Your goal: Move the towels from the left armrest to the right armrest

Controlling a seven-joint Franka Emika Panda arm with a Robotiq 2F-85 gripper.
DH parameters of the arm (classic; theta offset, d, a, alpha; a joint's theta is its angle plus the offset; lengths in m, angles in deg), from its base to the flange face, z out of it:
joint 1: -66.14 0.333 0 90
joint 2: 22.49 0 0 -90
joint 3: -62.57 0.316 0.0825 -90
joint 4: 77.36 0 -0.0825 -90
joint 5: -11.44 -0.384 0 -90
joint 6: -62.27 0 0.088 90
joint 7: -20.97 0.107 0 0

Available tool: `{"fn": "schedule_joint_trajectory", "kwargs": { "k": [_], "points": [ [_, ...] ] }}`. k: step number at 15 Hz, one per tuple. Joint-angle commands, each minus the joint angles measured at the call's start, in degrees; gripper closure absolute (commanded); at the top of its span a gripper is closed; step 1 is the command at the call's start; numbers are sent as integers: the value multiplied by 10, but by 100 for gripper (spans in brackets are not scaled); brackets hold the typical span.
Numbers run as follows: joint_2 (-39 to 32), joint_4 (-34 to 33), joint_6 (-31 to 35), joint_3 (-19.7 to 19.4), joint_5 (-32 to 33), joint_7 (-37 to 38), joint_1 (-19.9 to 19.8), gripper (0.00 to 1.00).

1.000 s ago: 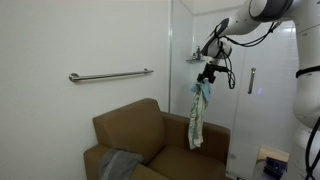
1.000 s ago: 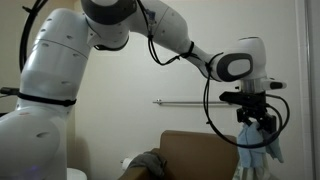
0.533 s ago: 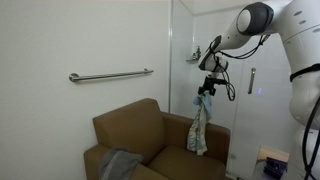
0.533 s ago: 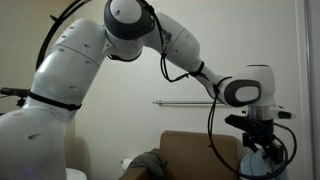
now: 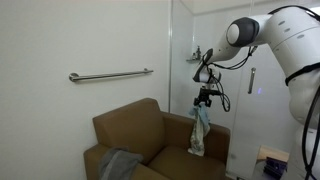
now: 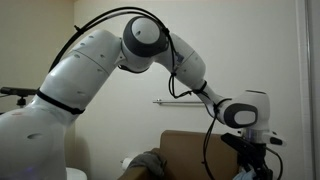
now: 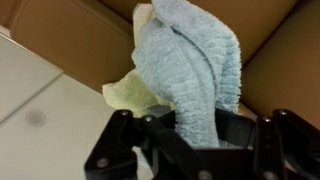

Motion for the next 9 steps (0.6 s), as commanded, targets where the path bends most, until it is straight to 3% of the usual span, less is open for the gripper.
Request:
{"fn": "schedule_joint_trajectory", "kwargs": {
  "k": [1,9],
  "points": [
    [-52,-63,-32,2,-5,58,-36,97],
    [-115,-153,-130,19,1,60,-83,97]
  ]
}}
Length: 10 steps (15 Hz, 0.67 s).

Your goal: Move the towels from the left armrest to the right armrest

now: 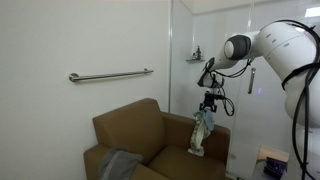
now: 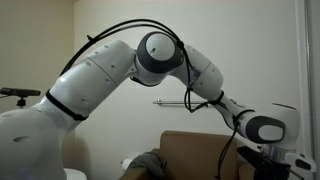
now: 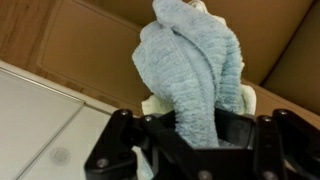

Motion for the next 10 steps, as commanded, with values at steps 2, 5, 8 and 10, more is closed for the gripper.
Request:
{"fn": "schedule_joint_trajectory", "kwargs": {
  "k": [2,5,8,10],
  "points": [
    [-20,-51,-58,19,0,-2,-24,65],
    [-23,-64,-70,25,0,-7,-28,47],
    [-29,-77,-77,29,-1,-16,-35,27],
    [-32,-82,-78,35,-1,-26,-39,16]
  ]
}}
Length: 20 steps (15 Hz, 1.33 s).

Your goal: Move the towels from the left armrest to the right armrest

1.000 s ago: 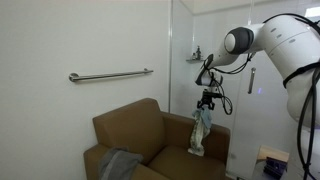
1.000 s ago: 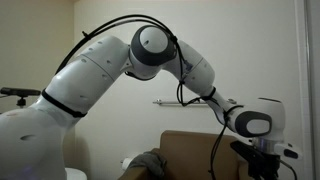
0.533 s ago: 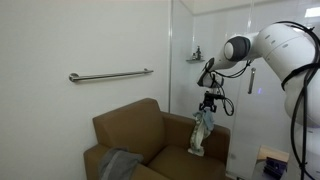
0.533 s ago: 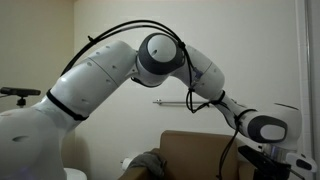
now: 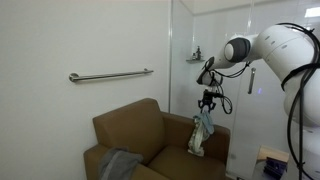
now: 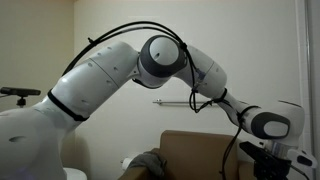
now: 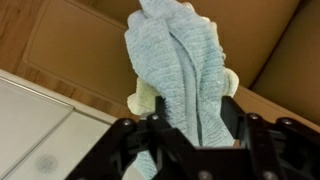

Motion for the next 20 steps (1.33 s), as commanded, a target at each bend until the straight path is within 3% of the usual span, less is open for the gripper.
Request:
{"fn": "schedule_joint_trajectory", "kwargs": {
  "k": [1,3,7,11,13,15,20],
  "points": [
    [-10,-22,-24,19,1,-31,-22,8],
    [-14,-29,-32,30,4,-61,-30,1],
    [-9,-23,-40,49,26,-159,-34,0],
    [82,68,-2,49,36,-261,-30,0],
    [129,110,25,57,19,-271,-40,0],
    [190,148,6,49,25,-256,-26,0],
    [308,241,38,59,10,-234,47,0]
  ]
}}
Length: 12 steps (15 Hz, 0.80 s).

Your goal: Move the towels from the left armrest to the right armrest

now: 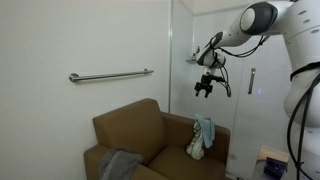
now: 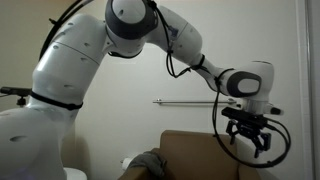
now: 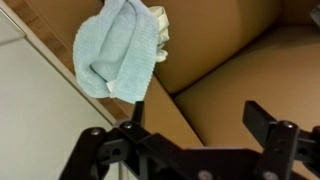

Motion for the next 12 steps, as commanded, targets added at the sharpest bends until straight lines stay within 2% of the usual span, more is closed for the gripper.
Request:
{"fn": "schedule_joint_trajectory", "kwargs": {
  "k": [1,6,10,12],
  "points": [
    [100,102,45,9,-18,1,62,0],
    [178,167,54,29,16,2,180,0],
    [216,212,70,67,47,-1,271,0],
    [223,222,63,92,86,21,317,0]
  ]
}}
